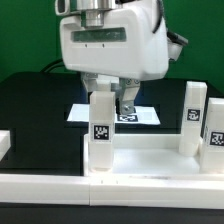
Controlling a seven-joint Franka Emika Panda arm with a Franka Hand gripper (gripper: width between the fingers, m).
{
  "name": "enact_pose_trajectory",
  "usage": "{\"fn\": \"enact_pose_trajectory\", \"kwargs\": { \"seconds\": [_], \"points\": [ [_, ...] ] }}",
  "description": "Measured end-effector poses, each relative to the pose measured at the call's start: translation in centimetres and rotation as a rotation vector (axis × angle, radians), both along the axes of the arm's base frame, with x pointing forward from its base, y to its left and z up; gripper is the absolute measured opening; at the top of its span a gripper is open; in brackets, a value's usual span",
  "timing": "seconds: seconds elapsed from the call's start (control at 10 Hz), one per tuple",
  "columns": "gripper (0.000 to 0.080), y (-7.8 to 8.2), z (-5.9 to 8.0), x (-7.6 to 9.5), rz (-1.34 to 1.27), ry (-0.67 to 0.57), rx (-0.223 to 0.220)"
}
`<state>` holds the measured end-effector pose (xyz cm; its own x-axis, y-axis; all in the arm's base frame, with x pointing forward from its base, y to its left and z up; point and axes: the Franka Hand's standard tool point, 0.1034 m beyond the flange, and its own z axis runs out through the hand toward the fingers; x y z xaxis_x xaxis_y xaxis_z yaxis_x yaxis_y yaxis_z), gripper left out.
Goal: Assemble desk
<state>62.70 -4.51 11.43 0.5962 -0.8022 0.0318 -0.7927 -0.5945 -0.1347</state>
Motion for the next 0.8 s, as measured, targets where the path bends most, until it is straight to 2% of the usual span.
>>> {"fn": "enact_pose_trajectory", "kwargs": {
  "seconds": [0.2, 0.5, 0.8],
  "points": [
    [0.0649, -0.13, -0.01, -0.02, 0.104, -0.005, -0.015],
    [0.0649, -0.26, -0.05, -0.1, 0.618, -0.012, -0.091],
    [0.0629, -0.32, -0.04, -0.08, 0.579, -0.01, -0.089]
  ]
}}
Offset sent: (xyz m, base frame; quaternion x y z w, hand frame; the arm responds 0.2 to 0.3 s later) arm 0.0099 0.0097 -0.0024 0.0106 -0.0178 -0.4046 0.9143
